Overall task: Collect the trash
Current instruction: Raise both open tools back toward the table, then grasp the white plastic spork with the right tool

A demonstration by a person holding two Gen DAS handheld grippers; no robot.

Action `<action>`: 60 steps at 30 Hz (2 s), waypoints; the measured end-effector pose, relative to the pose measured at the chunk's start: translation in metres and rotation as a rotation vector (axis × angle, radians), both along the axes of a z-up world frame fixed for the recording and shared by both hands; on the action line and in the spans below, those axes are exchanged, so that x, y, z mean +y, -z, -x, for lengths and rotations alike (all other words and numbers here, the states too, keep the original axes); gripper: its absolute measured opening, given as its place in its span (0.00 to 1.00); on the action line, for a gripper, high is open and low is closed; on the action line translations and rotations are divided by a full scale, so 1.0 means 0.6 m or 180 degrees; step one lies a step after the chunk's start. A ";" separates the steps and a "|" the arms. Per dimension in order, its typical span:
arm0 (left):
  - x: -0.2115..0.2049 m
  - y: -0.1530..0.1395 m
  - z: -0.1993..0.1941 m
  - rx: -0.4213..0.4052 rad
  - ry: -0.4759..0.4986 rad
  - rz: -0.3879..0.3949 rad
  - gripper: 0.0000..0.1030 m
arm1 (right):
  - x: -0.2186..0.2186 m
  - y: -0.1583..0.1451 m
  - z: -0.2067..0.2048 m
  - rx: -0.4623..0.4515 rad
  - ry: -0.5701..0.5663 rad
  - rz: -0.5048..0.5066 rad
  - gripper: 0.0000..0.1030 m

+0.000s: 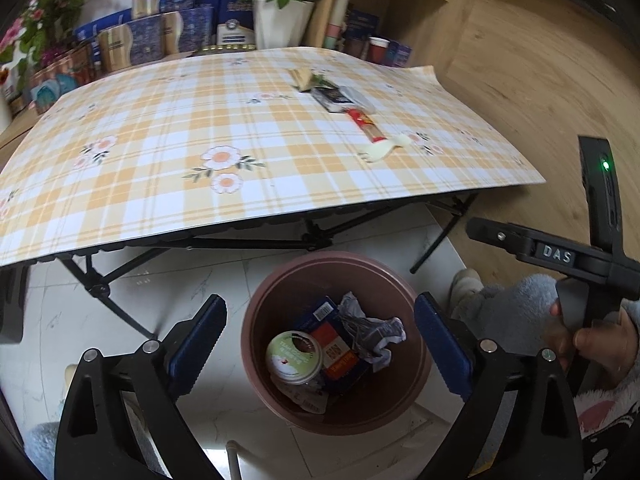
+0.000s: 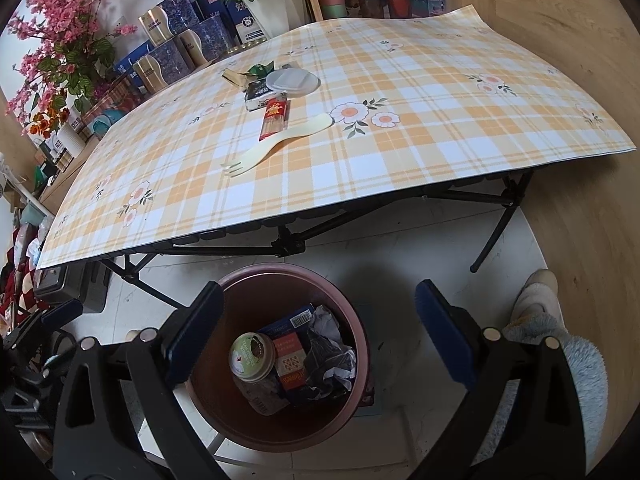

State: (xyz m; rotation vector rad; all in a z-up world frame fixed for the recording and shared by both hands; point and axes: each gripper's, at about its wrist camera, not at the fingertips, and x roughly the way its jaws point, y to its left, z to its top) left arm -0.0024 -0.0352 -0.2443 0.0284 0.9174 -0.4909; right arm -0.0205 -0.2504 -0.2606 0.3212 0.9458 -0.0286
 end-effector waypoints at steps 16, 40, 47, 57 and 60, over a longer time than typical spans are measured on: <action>0.052 -0.022 -0.010 -0.0193 -0.0631 0.0027 0.93 | -0.020 -0.018 -0.024 -0.0191 -0.0142 -0.0143 0.84; 0.082 0.001 -0.030 -0.0013 -0.0859 0.0057 0.93 | 0.025 0.004 -0.251 0.0120 0.0274 -0.0529 0.40; 0.082 0.007 -0.033 0.0022 -0.0862 0.0032 0.93 | 0.023 0.004 -0.257 0.0144 0.0285 -0.0477 0.24; 0.070 0.007 -0.054 0.0102 -0.0778 0.0051 0.93 | -0.026 -0.015 -0.192 -0.0150 0.0210 -0.0731 0.18; 0.051 -0.010 -0.070 0.0041 -0.0665 0.0075 0.93 | -0.044 -0.028 -0.177 -0.0276 0.0163 -0.0707 0.18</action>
